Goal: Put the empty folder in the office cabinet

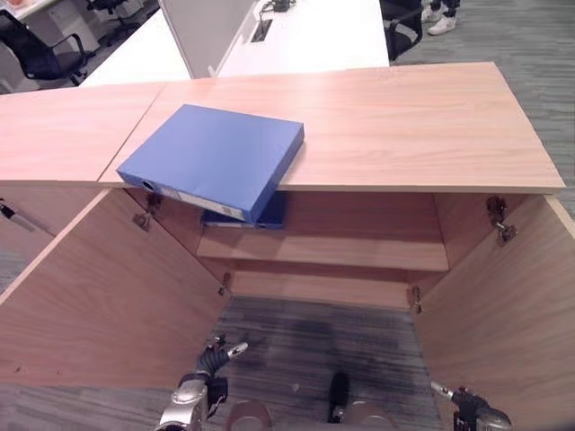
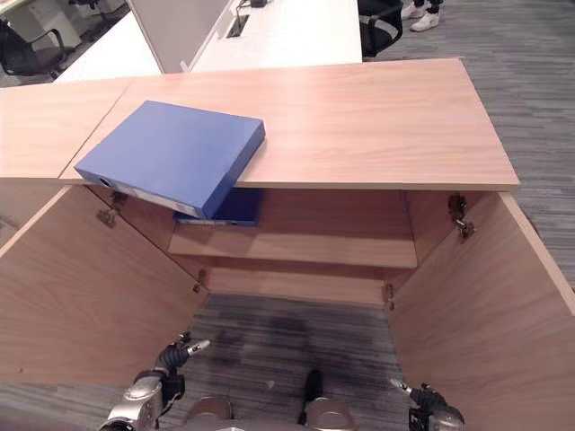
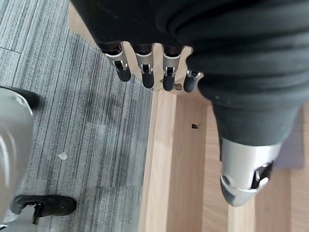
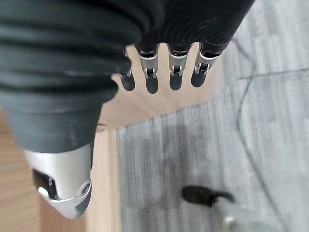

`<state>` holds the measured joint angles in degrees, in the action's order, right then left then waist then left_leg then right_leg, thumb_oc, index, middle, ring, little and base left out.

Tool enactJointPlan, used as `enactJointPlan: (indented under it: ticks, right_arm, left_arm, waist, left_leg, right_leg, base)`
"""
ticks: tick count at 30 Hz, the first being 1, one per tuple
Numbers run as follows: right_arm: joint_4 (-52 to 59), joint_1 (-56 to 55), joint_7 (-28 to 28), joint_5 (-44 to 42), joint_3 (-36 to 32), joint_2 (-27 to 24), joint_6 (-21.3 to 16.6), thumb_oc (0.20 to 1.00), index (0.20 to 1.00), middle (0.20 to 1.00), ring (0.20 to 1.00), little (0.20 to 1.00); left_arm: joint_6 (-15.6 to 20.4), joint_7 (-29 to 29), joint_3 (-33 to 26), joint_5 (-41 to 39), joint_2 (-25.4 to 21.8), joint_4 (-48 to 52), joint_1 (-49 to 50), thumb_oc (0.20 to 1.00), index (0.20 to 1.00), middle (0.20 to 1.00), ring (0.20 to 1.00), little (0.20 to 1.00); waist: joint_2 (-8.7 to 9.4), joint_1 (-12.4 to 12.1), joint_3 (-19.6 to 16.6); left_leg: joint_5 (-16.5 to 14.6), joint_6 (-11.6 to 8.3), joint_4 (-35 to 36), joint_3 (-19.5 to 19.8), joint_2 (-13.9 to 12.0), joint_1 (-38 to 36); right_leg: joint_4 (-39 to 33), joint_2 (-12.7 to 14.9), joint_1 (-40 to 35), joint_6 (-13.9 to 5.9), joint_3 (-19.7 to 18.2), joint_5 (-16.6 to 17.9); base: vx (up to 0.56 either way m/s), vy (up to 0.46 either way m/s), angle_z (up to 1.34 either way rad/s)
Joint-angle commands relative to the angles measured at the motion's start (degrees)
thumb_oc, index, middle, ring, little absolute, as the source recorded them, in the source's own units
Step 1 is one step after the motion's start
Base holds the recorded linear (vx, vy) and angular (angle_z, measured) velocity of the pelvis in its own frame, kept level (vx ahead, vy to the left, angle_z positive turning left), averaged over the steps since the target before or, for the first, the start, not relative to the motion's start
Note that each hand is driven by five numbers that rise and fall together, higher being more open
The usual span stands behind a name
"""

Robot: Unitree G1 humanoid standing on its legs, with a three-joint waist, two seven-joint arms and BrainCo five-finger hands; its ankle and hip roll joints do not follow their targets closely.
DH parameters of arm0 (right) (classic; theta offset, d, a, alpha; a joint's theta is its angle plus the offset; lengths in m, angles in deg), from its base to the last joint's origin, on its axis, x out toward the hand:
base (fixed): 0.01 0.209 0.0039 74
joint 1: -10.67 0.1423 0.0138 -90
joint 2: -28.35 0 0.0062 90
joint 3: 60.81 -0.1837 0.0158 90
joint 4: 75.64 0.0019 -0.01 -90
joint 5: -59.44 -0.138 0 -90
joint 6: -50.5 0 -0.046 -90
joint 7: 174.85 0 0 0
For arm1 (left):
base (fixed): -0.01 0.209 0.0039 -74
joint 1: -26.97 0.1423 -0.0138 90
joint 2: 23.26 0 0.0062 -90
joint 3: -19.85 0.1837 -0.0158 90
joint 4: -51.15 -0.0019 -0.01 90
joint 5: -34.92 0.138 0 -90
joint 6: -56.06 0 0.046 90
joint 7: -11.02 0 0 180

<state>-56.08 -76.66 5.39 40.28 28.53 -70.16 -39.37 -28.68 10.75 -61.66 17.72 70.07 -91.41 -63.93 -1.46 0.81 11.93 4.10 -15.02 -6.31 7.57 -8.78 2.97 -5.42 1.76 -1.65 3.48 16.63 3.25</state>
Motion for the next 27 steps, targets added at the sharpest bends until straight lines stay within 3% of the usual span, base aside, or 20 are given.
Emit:
enactJointPlan:
  ticks: [1,8,20,24,25,27]
  right_arm:
    - [-2.00,-0.14,-0.07,-1.48,0.86,-1.04,-1.05,1.000,1.000,1.000,1.000,1.000]
    - [-1.03,-1.25,0.17,-1.23,1.76,2.23,-1.31,1.000,1.000,1.000,1.000,1.000]
    - [-0.22,-1.15,-0.15,-1.47,1.60,3.99,-1.26,1.000,1.000,1.000,1.000,1.000]
    - [0.30,-0.80,-2.84,-2.03,0.02,5.30,-3.01,1.000,1.000,1.000,1.000,1.000]
    - [0.91,-0.65,-4.62,-1.61,-0.76,6.11,-4.06,1.000,1.000,1.000,1.000,1.000]
    - [1.00,-0.82,-5.12,-1.23,-0.96,6.46,-4.38,1.000,1.000,1.000,1.000,1.000]
  left_arm:
    - [1.62,0.15,1.61,0.98,-3.56,1.15,-0.65,1.000,1.000,1.000,1.000,1.000]
    - [2.20,-0.30,0.82,1.07,-3.75,1.03,0.33,1.000,1.000,1.000,1.000,1.000]
    - [3.11,-3.90,-1.26,4.73,-6.03,5.70,0.61,1.000,1.000,1.000,1.000,1.000]
    - [3.36,-14.51,-5.08,17.07,-9.20,19.05,3.85,1.000,1.000,1.000,1.000,1.000]
    - [3.84,-19.84,-7.25,25.39,-10.78,27.01,6.98,1.000,1.000,1.000,1.000,1.000]
    - [4.24,-22.27,-8.20,29.44,-11.54,30.52,8.41,1.000,1.000,1.000,1.000,1.000]
  waist:
    - [-0.91,-1.54,-0.69]
    - [-0.97,-1.36,-2.95]
    - [-0.30,-2.26,-4.54]
    - [0.72,-3.93,-4.67]
    - [1.50,-4.87,-4.77]
    - [1.79,-5.31,-4.77]
  left_leg:
    - [-3.65,6.17,4.28,-0.75,1.98,-1.35]
    - [-4.28,6.64,10.30,-3.09,1.36,-8.91]
    - [-5.35,7.02,11.31,-3.53,1.53,-10.71]
    - [-5.67,7.11,11.31,-3.03,1.57,-10.90]
    - [-5.74,7.11,11.31,-2.68,1.59,-10.76]
    - [-5.89,7.04,11.31,-2.64,1.50,-10.87]
  right_leg:
    - [0.43,4.90,-3.86,-9.86,-5.06,-5.38]
    - [0.53,5.13,-6.35,-10.22,-5.28,-4.88]
    - [0.42,6.09,-7.17,-11.39,-4.96,-4.63]
    - [0.55,6.35,-7.59,-11.77,-4.29,-4.79]
    - [0.59,6.44,-7.61,-12.00,-3.89,-4.90]
    - [0.60,6.45,-7.82,-12.09,-3.71,-5.10]
  base:
    - [0.12,0.049,-0.10]
    - [0.10,0.058,-0.18]
    - [0.02,0.044,0.02]
    - [0.00,-0.008,0.00]
    - [0.00,-0.027,0.04]
    - [0.01,-0.021,0.17]
